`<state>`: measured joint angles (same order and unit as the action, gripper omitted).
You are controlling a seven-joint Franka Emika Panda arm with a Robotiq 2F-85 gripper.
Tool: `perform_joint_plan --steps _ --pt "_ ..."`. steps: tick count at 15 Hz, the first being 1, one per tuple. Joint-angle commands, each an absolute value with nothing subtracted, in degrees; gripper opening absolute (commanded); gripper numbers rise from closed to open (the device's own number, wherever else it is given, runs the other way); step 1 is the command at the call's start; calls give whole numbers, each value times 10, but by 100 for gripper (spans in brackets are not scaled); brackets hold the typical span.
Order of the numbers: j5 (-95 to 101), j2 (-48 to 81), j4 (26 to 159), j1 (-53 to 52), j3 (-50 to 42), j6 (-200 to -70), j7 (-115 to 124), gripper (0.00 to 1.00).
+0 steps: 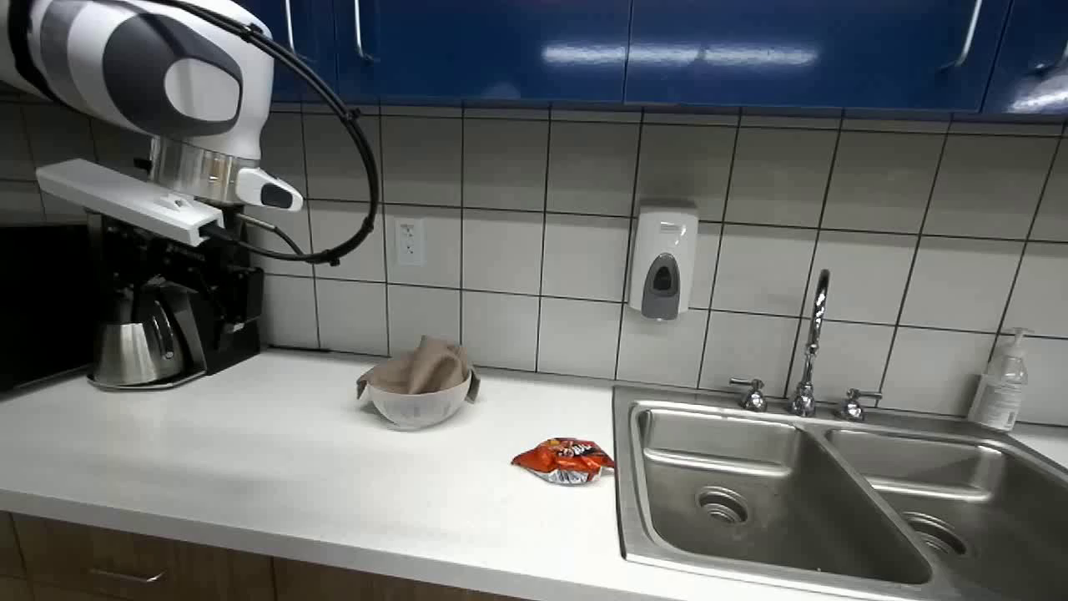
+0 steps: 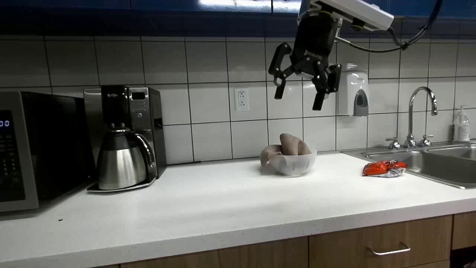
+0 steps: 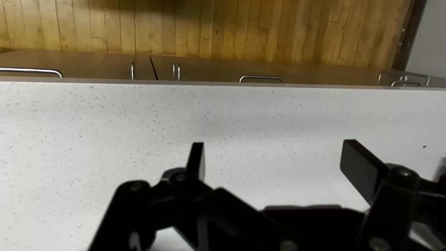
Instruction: Remove the towel from the bowl
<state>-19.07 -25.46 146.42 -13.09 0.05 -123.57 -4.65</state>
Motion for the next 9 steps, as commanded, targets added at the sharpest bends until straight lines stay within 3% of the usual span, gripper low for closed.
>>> perform_joint_plan --steps 1,9 --pt "-196 -254 1463 -118 12 -1233 -51 100" --pt "-191 -245 1462 -113 10 -1237 -52 100"
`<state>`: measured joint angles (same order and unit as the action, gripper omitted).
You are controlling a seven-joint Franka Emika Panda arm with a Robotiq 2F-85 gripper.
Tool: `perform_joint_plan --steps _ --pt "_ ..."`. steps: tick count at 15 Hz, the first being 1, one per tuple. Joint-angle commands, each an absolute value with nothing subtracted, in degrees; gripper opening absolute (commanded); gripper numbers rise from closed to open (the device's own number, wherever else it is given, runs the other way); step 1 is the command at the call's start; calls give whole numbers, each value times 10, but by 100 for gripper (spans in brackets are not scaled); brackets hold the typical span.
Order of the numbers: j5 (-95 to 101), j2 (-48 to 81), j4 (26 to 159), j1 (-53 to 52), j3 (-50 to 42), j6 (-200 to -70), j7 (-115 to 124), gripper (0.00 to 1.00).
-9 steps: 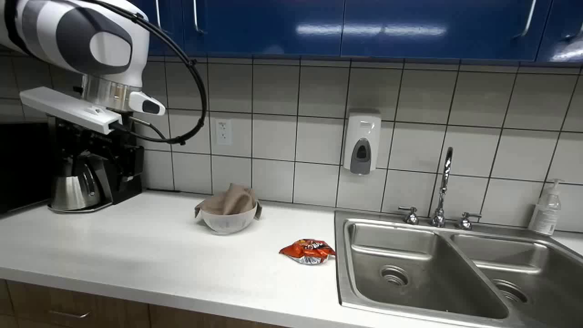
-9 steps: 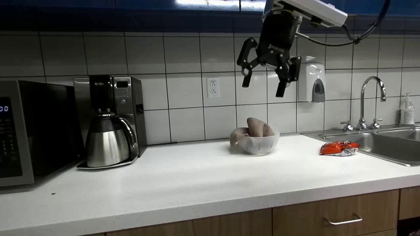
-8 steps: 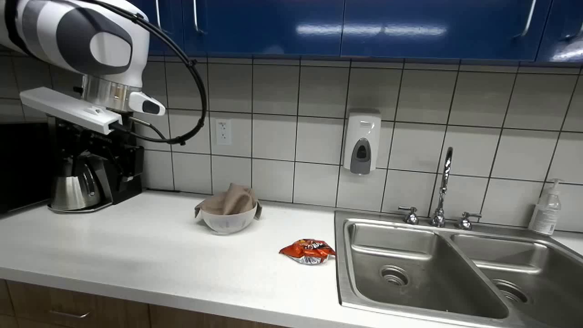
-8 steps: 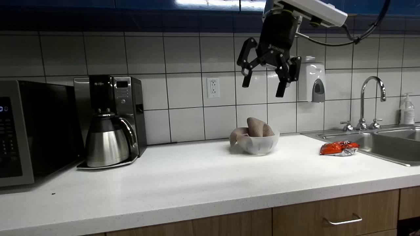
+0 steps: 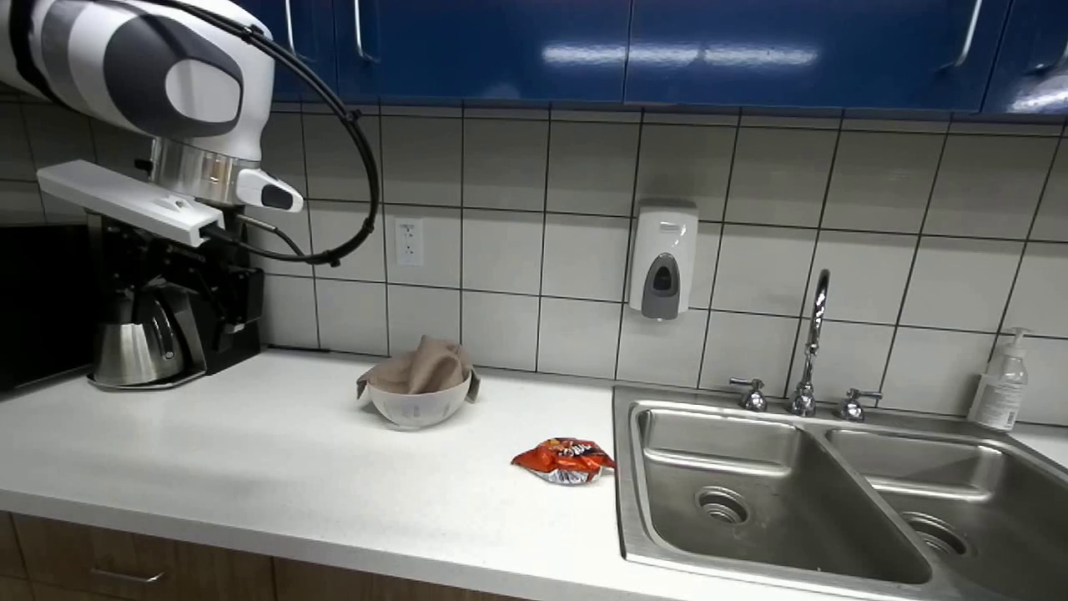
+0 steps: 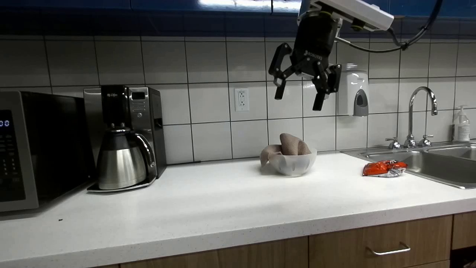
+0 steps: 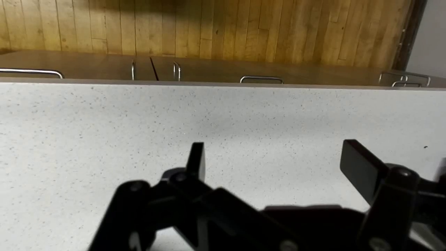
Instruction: Remove the towel from the bowl
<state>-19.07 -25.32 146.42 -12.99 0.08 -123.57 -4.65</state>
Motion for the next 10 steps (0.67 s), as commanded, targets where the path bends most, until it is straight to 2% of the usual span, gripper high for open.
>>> perform_joint_plan --steps 1,10 --pt "-190 -241 1461 -110 8 -1244 -56 100" --pt "-176 -170 1445 -91 -6 -1327 -122 100"
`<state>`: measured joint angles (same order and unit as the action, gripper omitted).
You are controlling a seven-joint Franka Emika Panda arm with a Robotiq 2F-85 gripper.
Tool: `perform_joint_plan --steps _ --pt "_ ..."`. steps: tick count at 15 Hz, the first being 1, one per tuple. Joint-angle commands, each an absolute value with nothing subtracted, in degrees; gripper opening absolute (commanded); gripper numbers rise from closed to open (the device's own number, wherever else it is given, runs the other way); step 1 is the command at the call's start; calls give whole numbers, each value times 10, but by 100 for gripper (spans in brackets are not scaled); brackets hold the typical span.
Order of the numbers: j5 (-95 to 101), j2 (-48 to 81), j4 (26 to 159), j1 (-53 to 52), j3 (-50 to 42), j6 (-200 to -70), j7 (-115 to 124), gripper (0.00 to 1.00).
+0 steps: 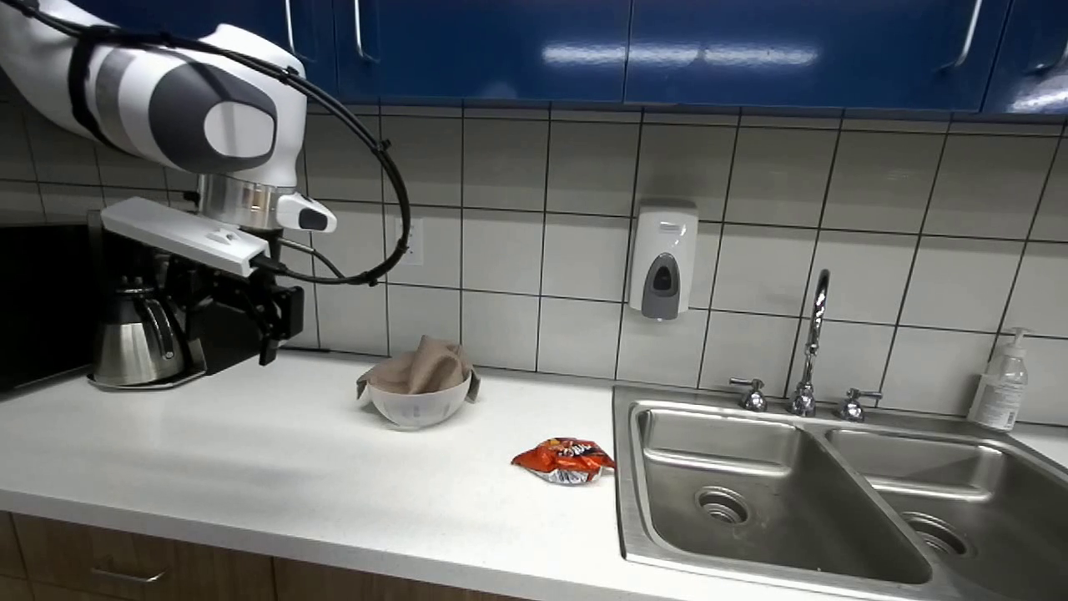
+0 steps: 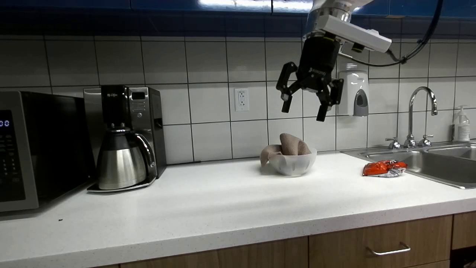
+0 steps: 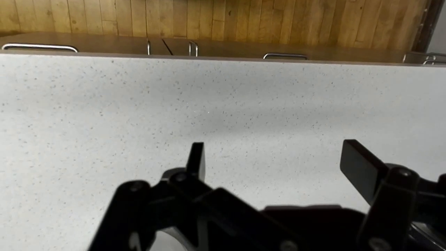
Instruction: Remove the towel from the bowl
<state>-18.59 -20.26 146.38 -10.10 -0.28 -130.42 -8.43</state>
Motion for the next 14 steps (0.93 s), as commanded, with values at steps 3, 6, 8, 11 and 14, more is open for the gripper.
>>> perform_joint_plan --steps 3,6,8,11,14 --pt "-175 -131 1428 -88 -14 -1358 -157 100" --pt "-174 -90 1402 -83 -19 -1383 -182 100" --pt "-174 -59 1377 -78 -20 -1393 -196 100" --pt "-171 -12 1336 -67 -16 -1401 -208 100" --pt "-166 33 1294 -54 -11 -1404 -214 100"
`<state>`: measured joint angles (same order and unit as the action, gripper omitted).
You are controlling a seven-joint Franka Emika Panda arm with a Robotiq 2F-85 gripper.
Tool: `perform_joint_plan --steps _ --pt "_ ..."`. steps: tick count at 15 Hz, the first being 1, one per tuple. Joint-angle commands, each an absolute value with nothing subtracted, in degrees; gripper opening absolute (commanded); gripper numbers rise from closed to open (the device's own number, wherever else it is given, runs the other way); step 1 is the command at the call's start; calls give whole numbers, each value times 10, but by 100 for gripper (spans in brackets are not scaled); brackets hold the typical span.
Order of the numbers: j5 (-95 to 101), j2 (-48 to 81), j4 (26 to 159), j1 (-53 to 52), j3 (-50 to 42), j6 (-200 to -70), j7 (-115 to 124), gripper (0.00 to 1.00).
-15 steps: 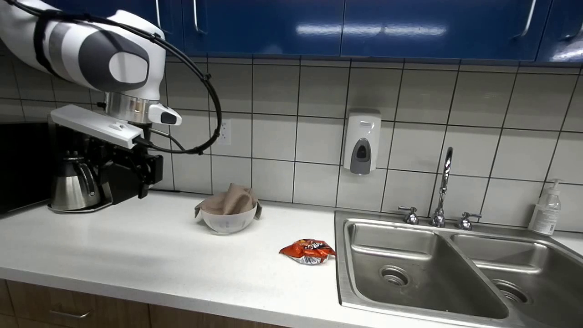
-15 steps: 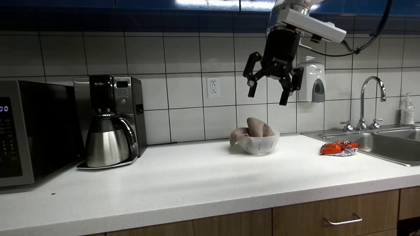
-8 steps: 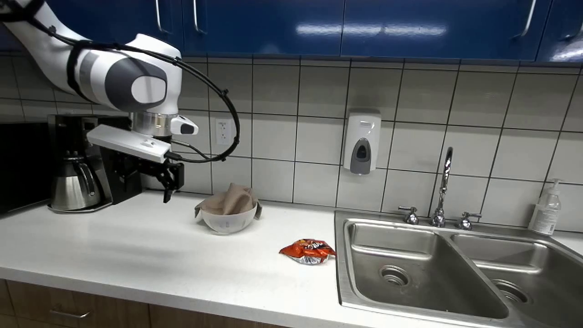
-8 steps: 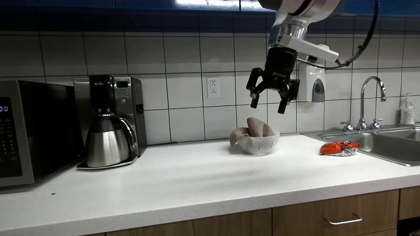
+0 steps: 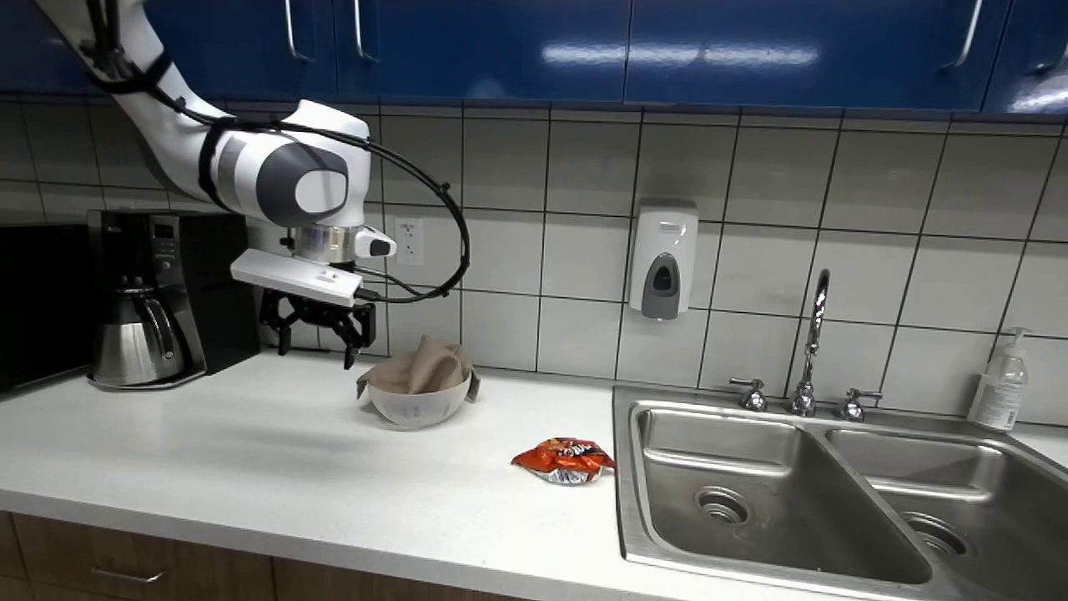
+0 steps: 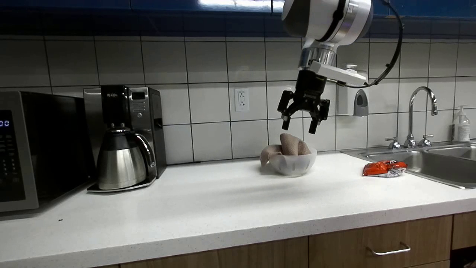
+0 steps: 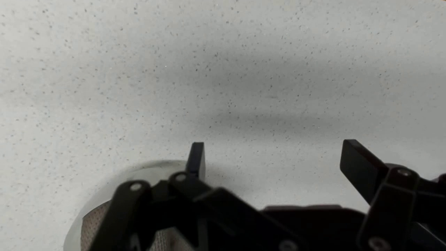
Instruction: Remove the towel from the bowl
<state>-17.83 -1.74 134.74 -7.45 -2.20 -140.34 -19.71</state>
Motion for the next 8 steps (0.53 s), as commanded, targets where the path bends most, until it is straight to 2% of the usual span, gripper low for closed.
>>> perform_joint_plan --steps 1,8 --pt "-165 48 1280 -50 -10 -1406 -216 100" --pt "-135 156 1178 -17 1 -1428 -212 100"
